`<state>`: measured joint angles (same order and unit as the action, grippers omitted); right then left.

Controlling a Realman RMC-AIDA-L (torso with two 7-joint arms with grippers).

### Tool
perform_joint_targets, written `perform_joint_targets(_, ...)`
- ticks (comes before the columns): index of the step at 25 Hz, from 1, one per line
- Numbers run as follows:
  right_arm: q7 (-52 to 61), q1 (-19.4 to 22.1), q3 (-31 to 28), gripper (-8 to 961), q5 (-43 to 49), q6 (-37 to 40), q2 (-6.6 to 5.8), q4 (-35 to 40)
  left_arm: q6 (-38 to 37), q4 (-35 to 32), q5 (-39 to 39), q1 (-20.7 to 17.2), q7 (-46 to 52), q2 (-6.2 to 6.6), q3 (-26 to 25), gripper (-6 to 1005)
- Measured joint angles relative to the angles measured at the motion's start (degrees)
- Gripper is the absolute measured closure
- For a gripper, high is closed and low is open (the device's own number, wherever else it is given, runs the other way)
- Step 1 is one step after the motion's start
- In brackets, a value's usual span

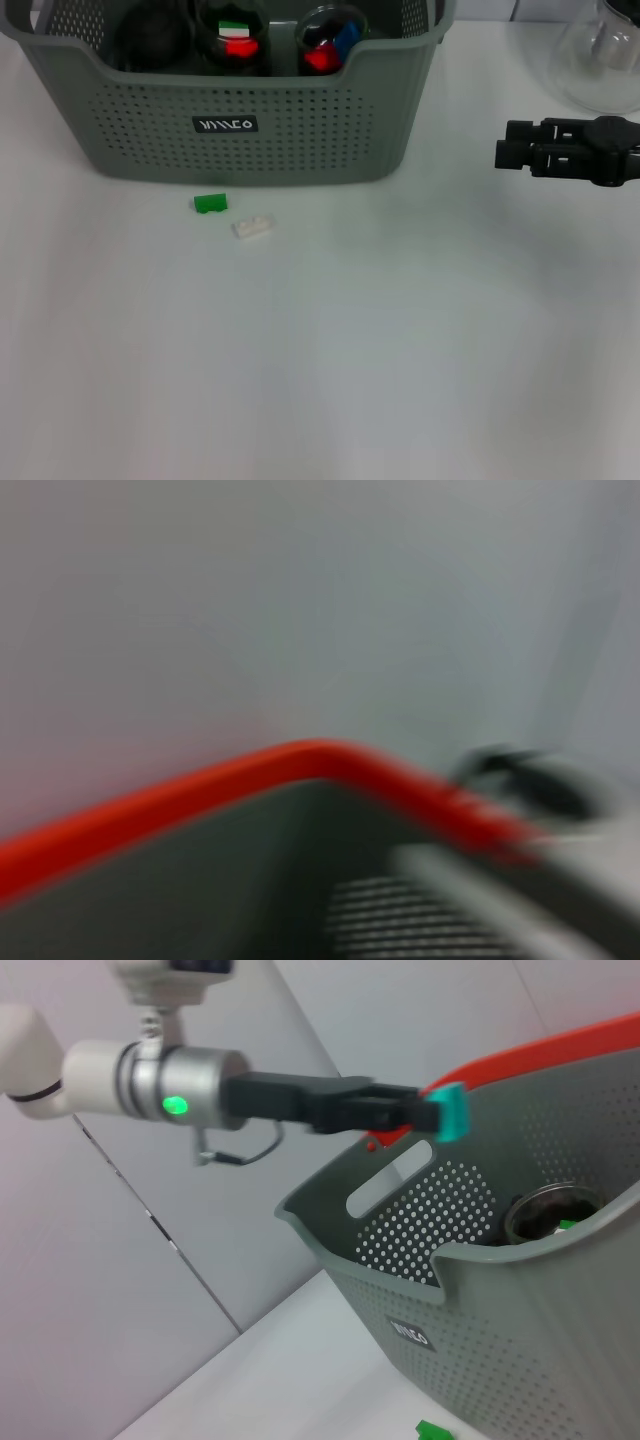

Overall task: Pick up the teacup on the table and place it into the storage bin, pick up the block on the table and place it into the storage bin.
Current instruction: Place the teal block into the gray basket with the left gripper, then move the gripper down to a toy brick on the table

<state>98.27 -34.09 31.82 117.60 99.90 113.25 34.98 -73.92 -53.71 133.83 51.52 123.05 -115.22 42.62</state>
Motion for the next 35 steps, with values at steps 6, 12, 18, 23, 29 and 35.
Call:
perform_joint_targets(6,0.07,-0.18,-0.01,251,0.00,0.04,0.26,0.00,16.53,5.61,9.51,2.84,7.75,-0.30,9.71,603)
perform_joint_targets(12,-0.11,-0.05,0.16,251,0.00,0.12,0.31,0.00,24.13,11.24,20.45,6.14,13.19,-1.57,10.45,612)
perform_joint_targets(18,-0.40,0.26,0.23,251,0.00,0.58,0.30,0.00,22.43,5.39,21.11,4.67,14.67,-3.07,10.14,802)
perform_joint_targets(23,-0.62,0.42,0.01,251,0.03,1.03,0.30,0.00,16.76,-12.17,16.78,-2.28,14.61,-5.80,9.98,876)
perform_joint_targets(29,-0.90,0.59,0.12,251,0.07,1.06,0.30,0.00,6.11,-31.99,-3.54,-13.72,11.59,-6.58,9.71,600)
perform_joint_targets(35,-1.39,0.74,-0.02,251,0.02,1.52,0.10,0.00,-13.28,-37.48,-30.01,-22.01,-2.12,-5.85,3.64,383)
